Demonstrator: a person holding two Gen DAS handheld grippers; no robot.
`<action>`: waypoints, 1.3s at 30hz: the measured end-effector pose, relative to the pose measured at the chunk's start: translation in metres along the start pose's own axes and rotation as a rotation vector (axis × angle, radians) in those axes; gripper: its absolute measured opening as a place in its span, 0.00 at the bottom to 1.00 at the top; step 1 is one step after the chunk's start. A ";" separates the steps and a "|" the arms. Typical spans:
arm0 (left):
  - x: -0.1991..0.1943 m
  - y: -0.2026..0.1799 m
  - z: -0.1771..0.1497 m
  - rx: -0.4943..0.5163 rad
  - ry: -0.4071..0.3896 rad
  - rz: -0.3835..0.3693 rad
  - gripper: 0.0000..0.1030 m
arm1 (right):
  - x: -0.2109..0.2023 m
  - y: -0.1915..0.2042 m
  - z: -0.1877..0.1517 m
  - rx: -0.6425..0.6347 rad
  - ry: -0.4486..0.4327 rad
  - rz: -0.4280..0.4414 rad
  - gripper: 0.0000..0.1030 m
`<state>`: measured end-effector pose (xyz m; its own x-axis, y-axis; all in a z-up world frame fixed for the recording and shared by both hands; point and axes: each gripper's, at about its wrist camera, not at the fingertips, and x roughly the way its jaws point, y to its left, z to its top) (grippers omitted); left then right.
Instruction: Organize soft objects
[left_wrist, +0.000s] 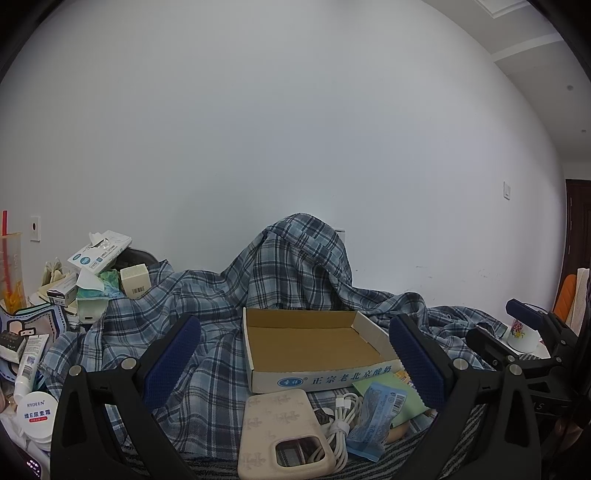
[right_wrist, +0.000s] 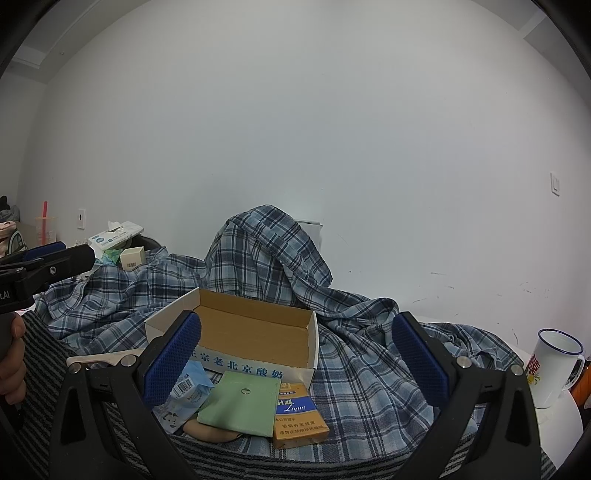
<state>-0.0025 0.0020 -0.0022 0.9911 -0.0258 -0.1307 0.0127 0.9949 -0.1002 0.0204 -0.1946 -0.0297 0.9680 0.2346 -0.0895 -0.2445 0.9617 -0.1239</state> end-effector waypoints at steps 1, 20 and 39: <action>0.000 0.000 0.000 0.000 0.000 0.000 1.00 | 0.000 0.000 0.000 0.000 -0.001 0.000 1.00; 0.004 0.002 -0.005 -0.004 0.013 0.001 1.00 | 0.000 0.001 -0.001 -0.004 0.003 -0.001 1.00; 0.005 0.002 -0.006 -0.003 0.011 0.003 1.00 | 0.000 0.002 -0.001 -0.004 0.012 -0.002 1.00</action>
<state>0.0015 0.0028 -0.0092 0.9896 -0.0243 -0.1415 0.0098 0.9947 -0.1027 0.0193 -0.1928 -0.0309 0.9678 0.2306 -0.1011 -0.2425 0.9616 -0.1282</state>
